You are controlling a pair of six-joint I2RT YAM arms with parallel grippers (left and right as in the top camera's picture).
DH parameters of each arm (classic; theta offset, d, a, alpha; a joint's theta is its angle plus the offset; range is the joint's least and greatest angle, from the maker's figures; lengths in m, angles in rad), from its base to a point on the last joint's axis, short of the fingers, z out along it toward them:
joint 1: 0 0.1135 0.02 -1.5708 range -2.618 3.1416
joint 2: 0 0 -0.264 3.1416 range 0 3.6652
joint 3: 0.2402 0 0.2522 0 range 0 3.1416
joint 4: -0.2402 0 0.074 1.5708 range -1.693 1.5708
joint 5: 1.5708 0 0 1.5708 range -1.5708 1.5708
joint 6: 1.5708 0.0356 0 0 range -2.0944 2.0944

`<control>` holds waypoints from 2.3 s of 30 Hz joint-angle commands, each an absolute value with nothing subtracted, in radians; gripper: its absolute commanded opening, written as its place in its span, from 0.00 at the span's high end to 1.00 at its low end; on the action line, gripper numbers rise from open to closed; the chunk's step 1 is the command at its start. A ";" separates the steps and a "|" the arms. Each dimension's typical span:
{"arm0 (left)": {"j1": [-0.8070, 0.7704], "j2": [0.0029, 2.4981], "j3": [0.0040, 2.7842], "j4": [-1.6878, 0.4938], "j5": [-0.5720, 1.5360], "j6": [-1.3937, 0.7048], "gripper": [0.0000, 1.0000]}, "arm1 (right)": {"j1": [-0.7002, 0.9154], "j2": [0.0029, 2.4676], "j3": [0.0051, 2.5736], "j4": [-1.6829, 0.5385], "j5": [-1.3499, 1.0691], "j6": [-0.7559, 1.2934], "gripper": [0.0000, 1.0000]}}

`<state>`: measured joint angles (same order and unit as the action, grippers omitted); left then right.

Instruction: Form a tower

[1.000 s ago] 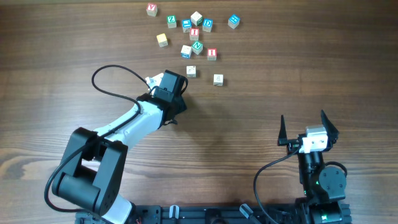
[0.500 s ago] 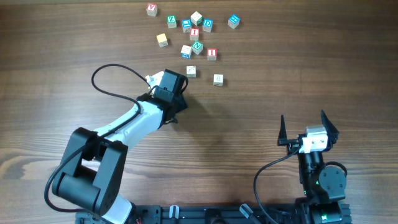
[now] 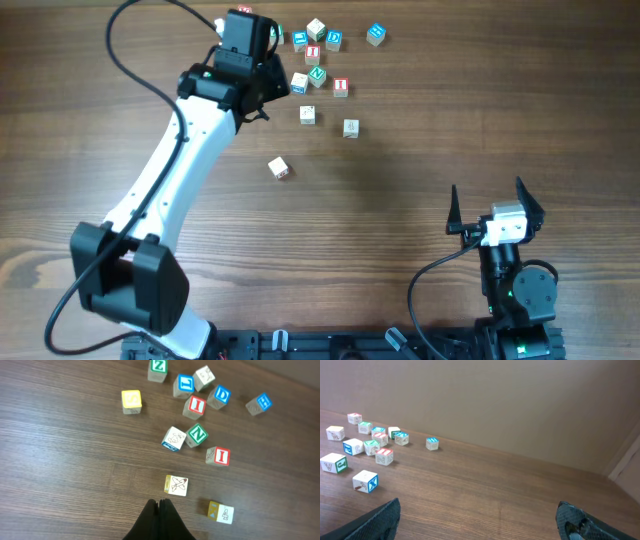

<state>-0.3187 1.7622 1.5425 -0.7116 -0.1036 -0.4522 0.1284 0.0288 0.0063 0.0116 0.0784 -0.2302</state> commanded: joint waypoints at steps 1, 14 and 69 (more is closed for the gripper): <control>-0.359 1.887 1.551 -0.665 -0.095 -0.360 0.96 | 0.132 0.025 0.005 0.014 0.062 -0.236 0.00; -0.426 2.130 1.551 -0.489 -0.098 -0.272 0.37 | 0.132 0.025 0.005 0.014 0.062 -0.236 0.00; -0.476 2.031 1.423 -0.736 -0.046 -0.329 0.55 | 0.132 0.025 0.005 0.014 0.062 -0.236 0.00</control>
<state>-0.4721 2.0304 1.4315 -0.7391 -0.0509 -0.3275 0.1284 0.0288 0.0063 0.0116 0.0780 -0.2302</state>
